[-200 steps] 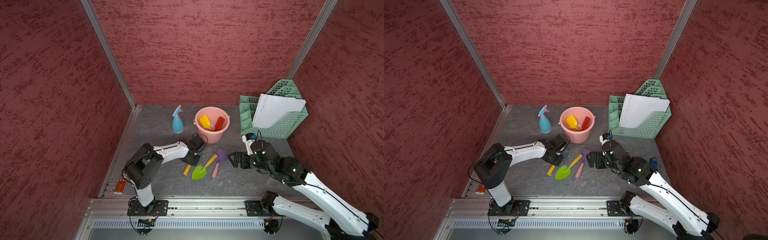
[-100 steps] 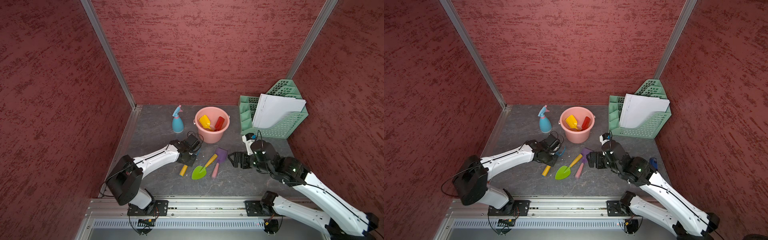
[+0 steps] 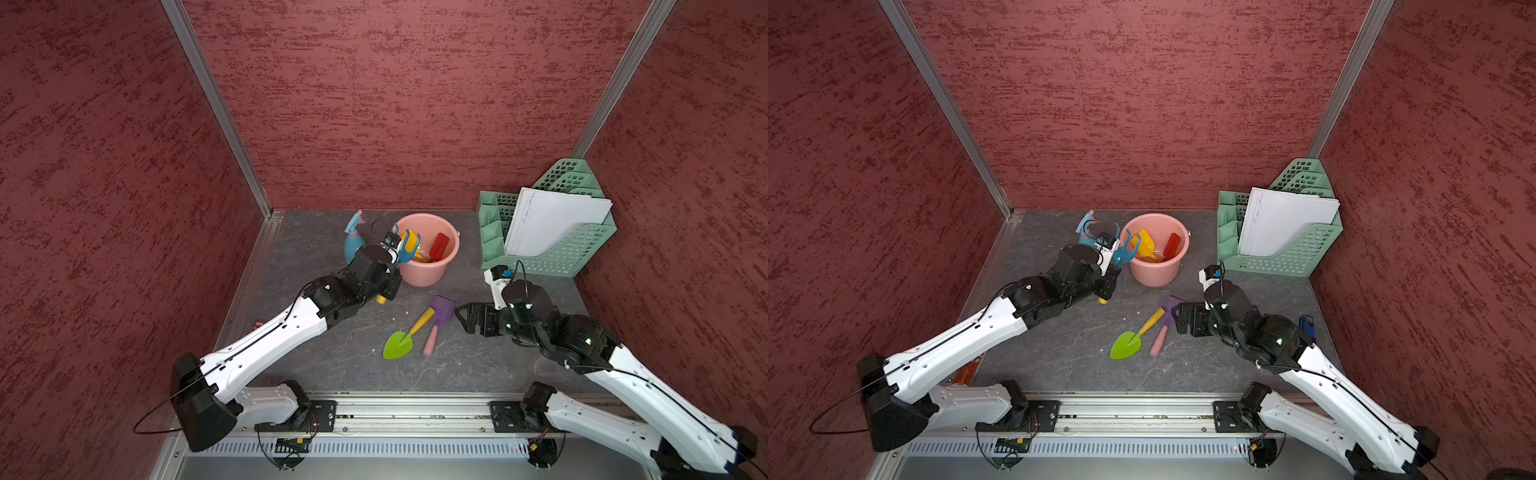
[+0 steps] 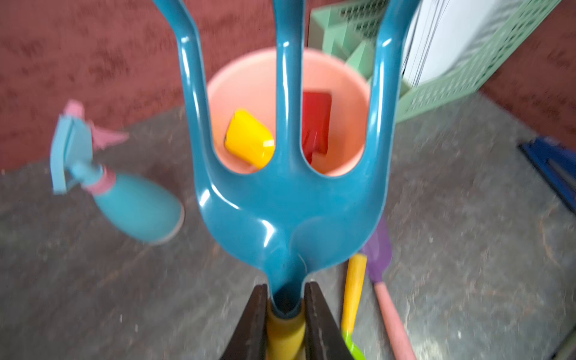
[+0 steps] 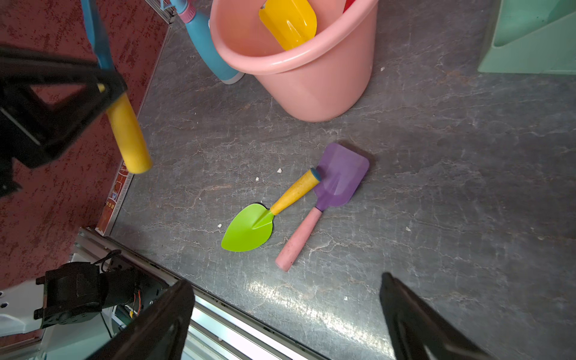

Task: Organize the gardening tools
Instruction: Pick up the gardening tool from the center of the board, then place the gardening tool in the container.

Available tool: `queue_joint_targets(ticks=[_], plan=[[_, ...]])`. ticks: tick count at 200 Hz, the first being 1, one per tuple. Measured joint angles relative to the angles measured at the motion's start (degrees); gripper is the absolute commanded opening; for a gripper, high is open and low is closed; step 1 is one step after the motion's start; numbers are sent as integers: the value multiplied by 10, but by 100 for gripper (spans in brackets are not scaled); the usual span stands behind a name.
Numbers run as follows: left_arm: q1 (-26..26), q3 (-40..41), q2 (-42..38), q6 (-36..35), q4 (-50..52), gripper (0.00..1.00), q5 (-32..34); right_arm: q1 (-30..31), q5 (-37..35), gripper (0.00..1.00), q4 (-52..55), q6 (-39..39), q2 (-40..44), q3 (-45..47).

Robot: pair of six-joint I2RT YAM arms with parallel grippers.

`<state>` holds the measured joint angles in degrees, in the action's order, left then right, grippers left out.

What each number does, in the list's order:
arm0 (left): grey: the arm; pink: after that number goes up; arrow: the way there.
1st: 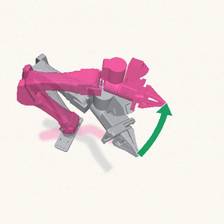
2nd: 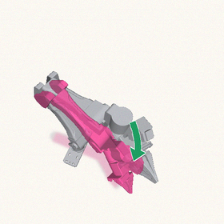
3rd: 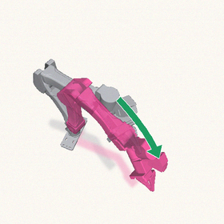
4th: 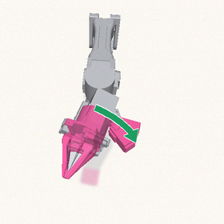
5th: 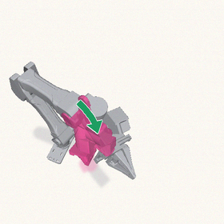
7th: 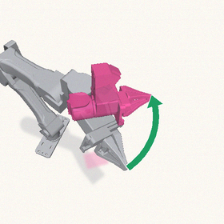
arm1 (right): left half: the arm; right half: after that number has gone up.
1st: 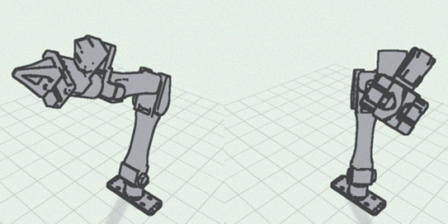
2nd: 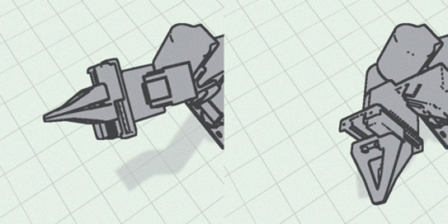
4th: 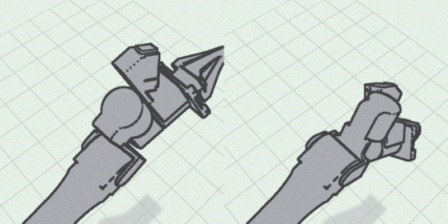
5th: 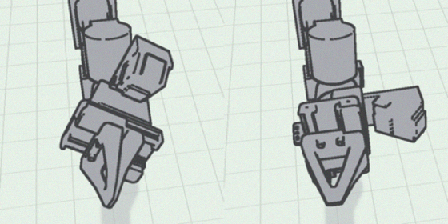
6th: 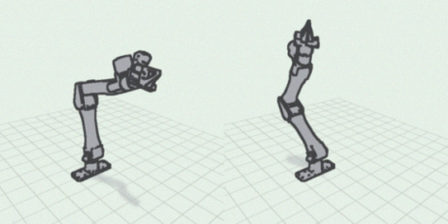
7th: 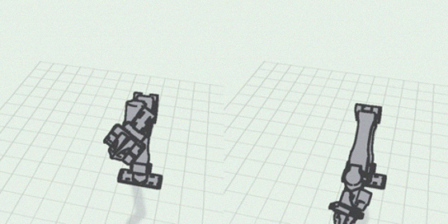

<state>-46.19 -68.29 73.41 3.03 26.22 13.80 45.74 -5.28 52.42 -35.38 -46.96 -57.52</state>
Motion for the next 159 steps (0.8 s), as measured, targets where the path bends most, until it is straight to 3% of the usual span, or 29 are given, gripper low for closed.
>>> queue_joint_targets(ticks=[77, 113, 159], plan=[[67, -179, 267, -65, -295, 0, -76, -1, 0, 98, -30, -2, -9, 23], [88, -177, 334, -63, -387, 0, -94, -3, -1, 99, -55, -1, -30, 23], [105, -121, 366, -49, -479, 0, -97, -17, 0, 98, -84, 7, -71, 23]])
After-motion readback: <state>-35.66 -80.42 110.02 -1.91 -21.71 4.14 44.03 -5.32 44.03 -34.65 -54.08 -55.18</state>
